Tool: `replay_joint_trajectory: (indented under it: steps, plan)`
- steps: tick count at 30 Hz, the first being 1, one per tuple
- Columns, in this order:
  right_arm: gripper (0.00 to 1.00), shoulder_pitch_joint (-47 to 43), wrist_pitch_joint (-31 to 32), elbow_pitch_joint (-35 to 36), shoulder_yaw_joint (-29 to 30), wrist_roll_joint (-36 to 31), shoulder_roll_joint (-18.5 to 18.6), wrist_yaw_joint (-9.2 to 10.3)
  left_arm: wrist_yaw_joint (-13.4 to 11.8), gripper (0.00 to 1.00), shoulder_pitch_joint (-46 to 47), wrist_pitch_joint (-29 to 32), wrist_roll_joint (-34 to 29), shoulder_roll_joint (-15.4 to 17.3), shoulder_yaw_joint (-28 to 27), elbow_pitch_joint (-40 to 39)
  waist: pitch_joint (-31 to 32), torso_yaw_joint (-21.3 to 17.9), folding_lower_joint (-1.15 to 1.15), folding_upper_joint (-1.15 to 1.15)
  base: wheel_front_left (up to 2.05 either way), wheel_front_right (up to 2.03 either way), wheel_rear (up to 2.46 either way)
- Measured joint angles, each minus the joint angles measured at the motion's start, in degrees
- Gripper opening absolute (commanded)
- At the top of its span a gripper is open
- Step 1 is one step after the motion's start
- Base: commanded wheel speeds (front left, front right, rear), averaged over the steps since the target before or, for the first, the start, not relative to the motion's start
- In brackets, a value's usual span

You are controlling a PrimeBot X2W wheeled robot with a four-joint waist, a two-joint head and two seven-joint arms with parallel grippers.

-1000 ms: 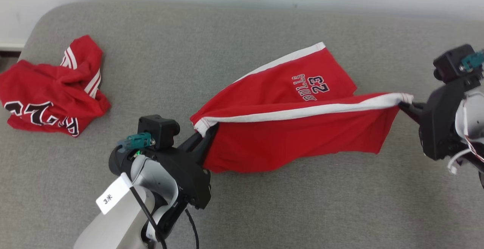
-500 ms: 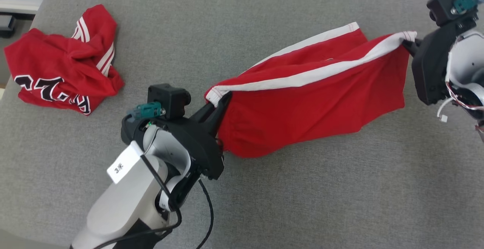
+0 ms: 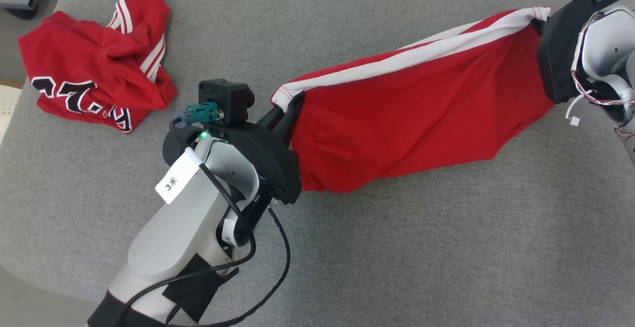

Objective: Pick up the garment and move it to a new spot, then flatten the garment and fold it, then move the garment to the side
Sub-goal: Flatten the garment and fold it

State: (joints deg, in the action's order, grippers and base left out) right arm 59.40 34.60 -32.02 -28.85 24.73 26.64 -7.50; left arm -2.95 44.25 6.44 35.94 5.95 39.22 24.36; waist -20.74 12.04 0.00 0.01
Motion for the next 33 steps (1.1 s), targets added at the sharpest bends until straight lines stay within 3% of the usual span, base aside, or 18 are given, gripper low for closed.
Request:
replay_joint_trajectory:
  steps: [1, 2, 3, 4, 14, 23, 33]
  plan:
    - [0.00, 0.3, -0.5, -1.1, -0.4, 0.1, -0.3, 0.00, 0.0, 0.00, 0.4, -0.2, 0.0, -0.3, 0.1, 0.6, -0.2, 0.2, 0.00, 0.00, 0.00, 0.00, 0.00]
    - [0.00, 0.7, -1.1, -2.1, -0.7, 0.2, -0.5, 0.00, 0.0, 0.23, 0.8, -0.5, 0.0, -0.5, 0.2, 1.2, -0.5, 0.4, 0.00, 0.00, 0.00, 0.00, 0.00]
    - [0.43, 1.0, -2.1, -2.7, -0.9, 0.3, -0.7, 0.00, 0.0, 1.00, 1.2, -1.0, 0.0, -0.7, 0.2, 1.8, -0.7, 0.5, 0.00, 0.00, 0.00, 0.00, 0.00]
    - [1.00, 1.4, -3.3, -3.4, -1.1, 0.3, -1.0, 0.00, -0.2, 1.00, 1.7, -1.7, -0.1, -1.0, 0.2, 2.4, -1.0, 0.7, 0.00, 0.00, 0.00, 0.00, 0.00]
    - [1.00, 4.0, -11.5, -8.3, -4.5, 3.6, -3.5, 0.00, 0.0, 1.00, 4.3, -4.8, 0.0, -1.8, 0.2, 7.8, -0.9, 1.0, 0.00, 0.00, 0.00, 0.00, 0.00]
    - [1.00, 2.2, -14.6, -9.9, -5.0, 7.0, -2.5, 0.00, 2.5, 1.00, 2.6, -4.2, 0.5, 1.0, 1.3, 7.0, 2.0, 0.4, 0.00, -0.01, 0.00, 0.00, 0.00]
    - [1.00, -5.3, -25.1, -11.3, 1.7, 8.7, -4.5, 0.00, -2.1, 1.00, -3.4, -12.8, 1.3, 3.8, -3.1, 1.5, 7.1, -1.0, -0.01, -0.01, 0.00, 0.00, 0.00]
